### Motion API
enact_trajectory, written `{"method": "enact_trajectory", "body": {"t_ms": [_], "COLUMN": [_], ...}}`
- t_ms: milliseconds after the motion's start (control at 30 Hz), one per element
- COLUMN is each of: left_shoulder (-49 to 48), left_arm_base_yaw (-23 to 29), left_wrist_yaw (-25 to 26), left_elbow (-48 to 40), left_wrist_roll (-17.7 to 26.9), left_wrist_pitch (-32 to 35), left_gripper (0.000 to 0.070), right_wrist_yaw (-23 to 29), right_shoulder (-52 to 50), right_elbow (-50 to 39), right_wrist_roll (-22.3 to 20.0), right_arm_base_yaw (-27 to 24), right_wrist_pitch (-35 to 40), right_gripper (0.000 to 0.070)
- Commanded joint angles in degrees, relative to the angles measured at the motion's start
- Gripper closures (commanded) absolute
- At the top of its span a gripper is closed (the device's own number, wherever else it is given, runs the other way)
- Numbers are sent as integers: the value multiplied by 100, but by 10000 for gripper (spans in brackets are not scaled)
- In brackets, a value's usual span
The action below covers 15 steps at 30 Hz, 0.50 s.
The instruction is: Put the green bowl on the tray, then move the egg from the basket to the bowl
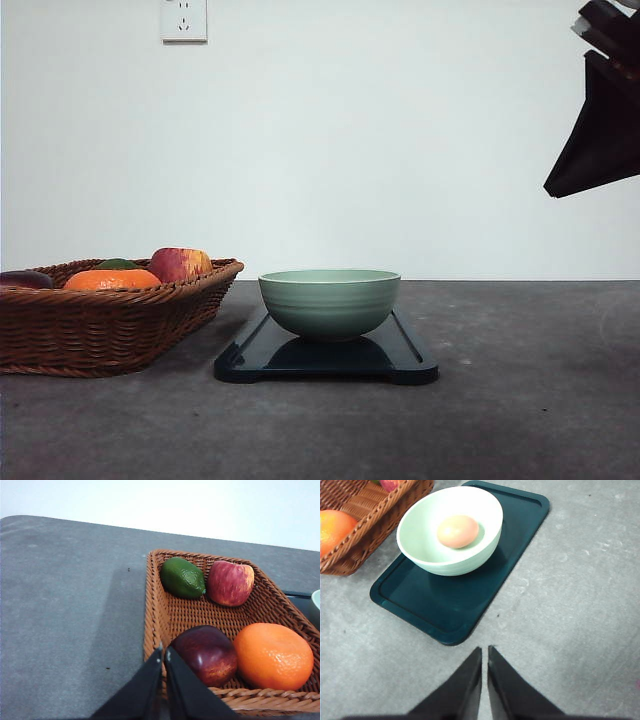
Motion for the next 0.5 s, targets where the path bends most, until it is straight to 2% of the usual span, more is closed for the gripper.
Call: {"method": "enact_trajectory", "body": {"t_ms": [0, 333, 467], "left_shoulder": [-9, -9, -9], "left_arm_base_yaw": [4, 4, 4], "left_wrist_yaw": [-13, -13, -13], "left_elbow": [-111, -111, -111], "left_wrist_roll": [59, 59, 59], "left_wrist_pitch": [-31, -31, -31], "left_gripper": [700, 700, 700], "right_wrist_yaw": [-13, -12, 268], "right_shoulder": [39, 39, -35], "right_elbow": [24, 24, -19], "right_wrist_roll": [-7, -8, -657], "right_arm_base_yaw": [26, 26, -12], "right_wrist_pitch": [55, 55, 156], "right_gripper": [688, 688, 688]}}
